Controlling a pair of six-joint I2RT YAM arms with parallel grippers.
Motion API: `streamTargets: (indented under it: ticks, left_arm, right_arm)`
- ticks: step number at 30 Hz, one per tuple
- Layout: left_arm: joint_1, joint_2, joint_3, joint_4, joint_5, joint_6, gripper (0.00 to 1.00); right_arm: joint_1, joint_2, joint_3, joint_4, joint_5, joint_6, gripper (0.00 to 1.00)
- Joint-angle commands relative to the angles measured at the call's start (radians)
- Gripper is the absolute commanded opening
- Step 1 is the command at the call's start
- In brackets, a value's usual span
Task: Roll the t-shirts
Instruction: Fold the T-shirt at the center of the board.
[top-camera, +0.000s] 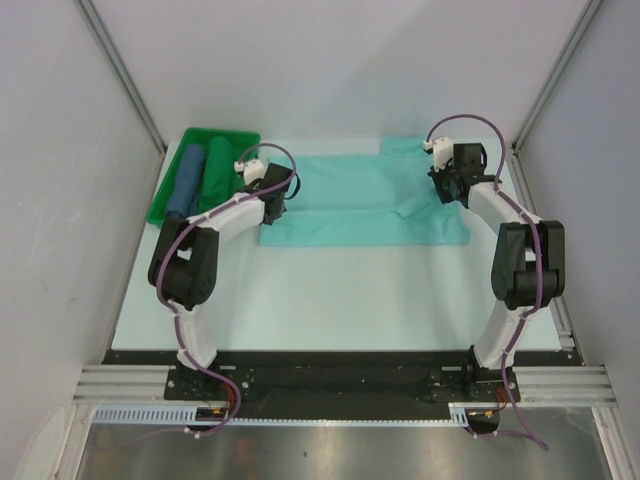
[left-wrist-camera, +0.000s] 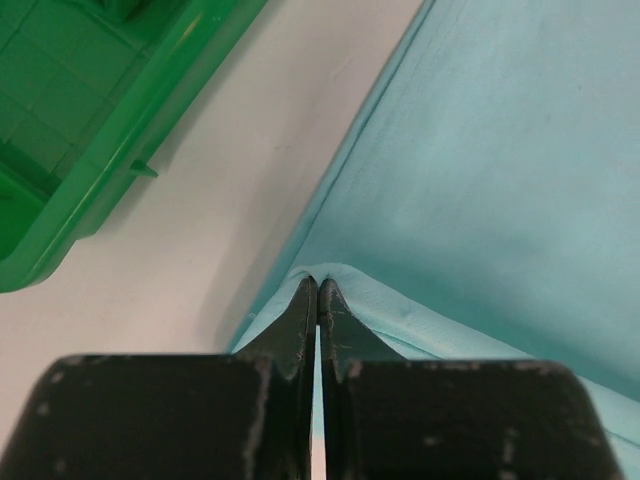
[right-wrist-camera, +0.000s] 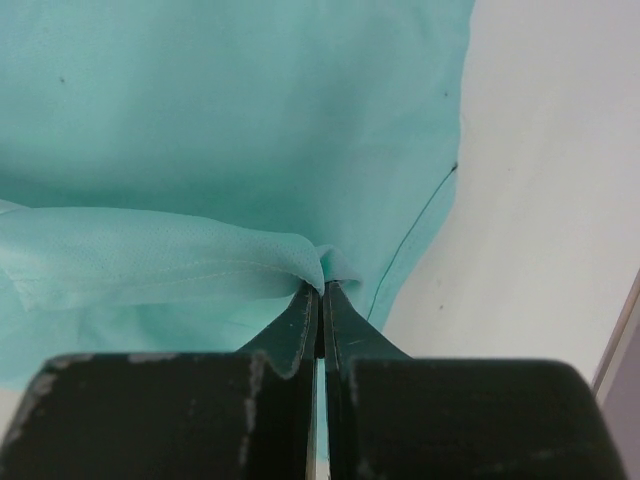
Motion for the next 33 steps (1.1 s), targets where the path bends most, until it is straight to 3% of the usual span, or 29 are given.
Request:
streamTargets:
  ticks: [1,8,9,10,12,13,16,17,24,28,33]
  left_arm:
    - [0.016,0.016,0.049,0.037,0.004,0.027,0.0]
    - [0.025,0.031,0.05,0.078,0.035,0.06,0.0]
    - [0.027,0.025,0.049,0.086,0.038,0.063,0.05]
    - [0.03,0.02,0.046,0.089,0.041,0.076,0.11]
    - [0.036,-0.003,0.021,0.117,0.052,0.095,0.51]
    - [0.036,-0.042,0.006,0.155,0.058,0.127,0.81]
    - [0.036,-0.17,-0.072,0.187,0.073,0.17,0.97]
    - [0.036,-0.202,-0.123,0.181,0.077,0.163,0.97]
    - [0.039,-0.369,-0.416,0.255,0.179,-0.003,0.68]
    - [0.047,-0.365,-0.519,0.368,0.241,-0.057,0.68]
    - [0.051,-0.31,-0.537,0.465,0.242,-0.103,0.69]
  right_arm:
    - [-0.015,0.028,0.049,0.051,0.014,0.017,0.0]
    - [-0.027,0.067,0.072,0.044,0.005,0.025,0.01]
    - [-0.029,0.07,0.075,0.042,0.002,0.023,0.06]
    - [-0.03,0.076,0.083,0.041,-0.001,0.023,0.22]
    - [-0.033,0.076,0.1,0.03,-0.006,0.017,0.44]
    - [-0.038,0.071,0.111,0.006,-0.006,0.015,0.61]
    - [-0.084,0.044,0.176,-0.094,-0.046,0.046,0.72]
    - [-0.098,0.03,0.177,-0.119,-0.067,0.072,0.72]
    - [-0.239,-0.016,0.097,-0.324,-0.297,0.161,0.66]
    - [-0.303,-0.027,0.029,-0.323,-0.343,0.167,0.69]
    - [-0.345,-0.002,-0.007,-0.334,-0.397,0.176,0.72]
